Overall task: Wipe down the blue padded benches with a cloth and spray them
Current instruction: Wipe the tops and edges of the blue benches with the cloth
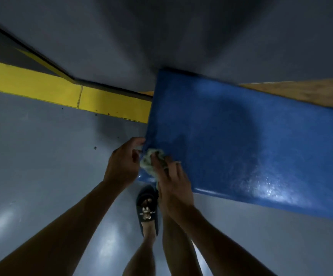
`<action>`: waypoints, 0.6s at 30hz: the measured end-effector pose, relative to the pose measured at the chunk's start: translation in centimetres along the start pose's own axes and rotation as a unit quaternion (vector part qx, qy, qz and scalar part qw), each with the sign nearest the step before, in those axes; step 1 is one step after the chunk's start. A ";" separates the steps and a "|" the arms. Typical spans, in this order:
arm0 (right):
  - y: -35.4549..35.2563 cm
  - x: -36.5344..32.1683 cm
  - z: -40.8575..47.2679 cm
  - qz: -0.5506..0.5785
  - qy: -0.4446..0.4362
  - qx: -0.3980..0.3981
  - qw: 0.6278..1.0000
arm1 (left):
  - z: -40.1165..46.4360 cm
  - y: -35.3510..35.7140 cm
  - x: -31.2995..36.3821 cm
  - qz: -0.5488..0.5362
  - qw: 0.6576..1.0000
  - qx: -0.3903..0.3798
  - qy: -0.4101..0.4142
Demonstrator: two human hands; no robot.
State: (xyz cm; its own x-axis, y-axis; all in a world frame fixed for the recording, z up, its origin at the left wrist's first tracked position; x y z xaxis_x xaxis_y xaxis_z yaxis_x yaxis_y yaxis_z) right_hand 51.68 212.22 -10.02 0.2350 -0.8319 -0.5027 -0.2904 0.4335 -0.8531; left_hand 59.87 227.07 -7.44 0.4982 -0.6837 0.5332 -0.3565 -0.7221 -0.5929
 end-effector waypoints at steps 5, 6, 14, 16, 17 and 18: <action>1.0 0.7 -3.8 -0.073 -0.035 -0.008 0.997 | -1.1 0.7 -0.6 0.005 1.000 -0.012 0.021; 0.7 1.3 -4.6 -0.081 -0.027 0.003 0.996 | -1.7 0.8 -0.7 0.012 0.999 -0.017 0.025; -4.4 9.7 -11.9 -0.103 0.159 0.026 0.982 | -7.2 3.7 -1.2 0.025 0.994 -0.084 0.071; -6.0 11.8 -14.3 -0.109 0.214 0.047 0.970 | -8.2 4.8 -1.0 0.027 0.991 -0.101 0.082; -6.7 12.8 -15.6 -0.106 0.243 0.052 0.963 | -8.6 5.3 -0.8 0.036 0.990 -0.104 0.089; -7.6 13.7 -16.7 -0.093 0.278 0.059 0.954 | -9.0 5.8 -0.6 0.048 0.988 -0.106 0.100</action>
State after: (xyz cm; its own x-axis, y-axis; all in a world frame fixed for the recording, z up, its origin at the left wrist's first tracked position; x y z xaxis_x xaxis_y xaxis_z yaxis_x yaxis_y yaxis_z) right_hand 41.57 191.75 -8.09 -0.2658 -0.9391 -0.2178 -0.1779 0.2699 -0.9463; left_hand 50.39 222.38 -5.80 0.2952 -0.7426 0.6012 -0.5623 -0.6438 -0.5191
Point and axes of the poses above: each hand's wrist, its own z-axis towards the middle knuckle, its own y-axis out of the palm, x = y × z, the point moved 3 cm from there along z, towards the middle knuckle, and after that the axes turned 9 degrees about -y, right-handed, at the moved point
